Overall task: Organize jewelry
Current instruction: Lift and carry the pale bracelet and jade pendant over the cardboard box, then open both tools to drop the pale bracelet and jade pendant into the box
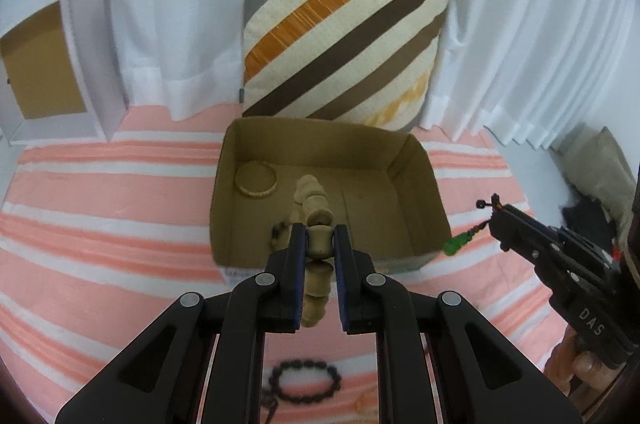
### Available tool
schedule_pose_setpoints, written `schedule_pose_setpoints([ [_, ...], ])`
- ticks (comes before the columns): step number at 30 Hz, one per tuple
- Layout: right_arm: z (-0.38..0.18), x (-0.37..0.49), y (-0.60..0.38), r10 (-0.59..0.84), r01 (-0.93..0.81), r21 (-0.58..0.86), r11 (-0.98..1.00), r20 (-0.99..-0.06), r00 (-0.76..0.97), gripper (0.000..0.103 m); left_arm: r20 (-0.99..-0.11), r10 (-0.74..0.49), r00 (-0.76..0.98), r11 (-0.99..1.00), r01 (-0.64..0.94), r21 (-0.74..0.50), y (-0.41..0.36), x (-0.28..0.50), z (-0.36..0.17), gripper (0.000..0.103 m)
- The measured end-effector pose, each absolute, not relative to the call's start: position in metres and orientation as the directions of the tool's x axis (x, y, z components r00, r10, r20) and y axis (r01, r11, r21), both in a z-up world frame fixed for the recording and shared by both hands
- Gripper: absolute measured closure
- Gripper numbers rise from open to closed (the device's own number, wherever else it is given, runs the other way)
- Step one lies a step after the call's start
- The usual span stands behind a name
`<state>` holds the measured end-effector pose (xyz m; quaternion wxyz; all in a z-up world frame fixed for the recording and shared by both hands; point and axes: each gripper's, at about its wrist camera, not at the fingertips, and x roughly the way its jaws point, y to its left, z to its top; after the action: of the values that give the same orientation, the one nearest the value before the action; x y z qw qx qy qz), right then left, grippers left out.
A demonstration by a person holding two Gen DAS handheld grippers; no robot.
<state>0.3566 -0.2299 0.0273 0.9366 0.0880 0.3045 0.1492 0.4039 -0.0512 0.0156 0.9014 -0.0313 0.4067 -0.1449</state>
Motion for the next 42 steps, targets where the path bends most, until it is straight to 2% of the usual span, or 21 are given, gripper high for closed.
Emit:
schedule_pose_setpoints([
  [10, 0.008, 0.42, -0.237, 0.297, -0.18, 0.245, 0.953, -0.625, 0.722, 0.09, -0.757, -0.279, 0.591, 0.956, 0.248, -0.158, -0.075, 0.446, -0.009, 0.092],
  [20, -0.022, 0.447, -0.24, 0.26, -0.136, 0.233, 0.963, -0.665, 0.7, 0.09, -0.783, -0.249, 0.57, 0.962, 0.238, -0.132, -0.081, 0.467, -0.039, 0.092],
  [24, -0.029, 0.454, -0.246, 0.248, -0.109, 0.242, 0.964, -0.673, 0.697, 0.085, -0.782, -0.23, 0.579, 0.965, 0.241, -0.105, -0.085, 0.471, -0.045, 0.09],
  [25, -0.03, 0.455, -0.247, 0.245, -0.099, 0.248, 0.964, -0.676, 0.695, 0.066, -0.787, -0.22, 0.576, 0.967, 0.235, -0.099, -0.086, 0.472, -0.046, 0.081],
  [26, -0.031, 0.455, -0.249, 0.234, -0.081, 0.249, 0.965, -0.677, 0.698, 0.037, -0.791, -0.214, 0.574, 0.968, 0.23, -0.095, -0.085, 0.472, -0.048, 0.055],
  [27, -0.031, 0.454, -0.251, 0.221, -0.065, 0.25, 0.966, -0.672, 0.706, 0.03, -0.789, -0.208, 0.577, 0.97, 0.225, -0.092, -0.085, 0.472, -0.048, 0.041],
  [28, -0.03, 0.454, -0.253, 0.219, -0.061, 0.252, 0.966, -0.667, 0.712, 0.029, -0.783, -0.199, 0.59, 0.973, 0.217, -0.084, -0.084, 0.47, -0.047, 0.021],
  [29, -0.03, 0.452, -0.254, 0.218, -0.06, 0.252, 0.966, -0.664, 0.715, 0.029, -0.769, -0.18, 0.613, 0.977, 0.205, -0.065, -0.083, 0.466, -0.045, 0.016],
  [42, -0.028, 0.406, -0.248, 0.104, -0.032, 0.121, 0.992, -0.653, 0.751, 0.029, -0.745, -0.158, 0.647, 0.98, 0.197, -0.037, -0.07, 0.409, -0.045, 0.01],
])
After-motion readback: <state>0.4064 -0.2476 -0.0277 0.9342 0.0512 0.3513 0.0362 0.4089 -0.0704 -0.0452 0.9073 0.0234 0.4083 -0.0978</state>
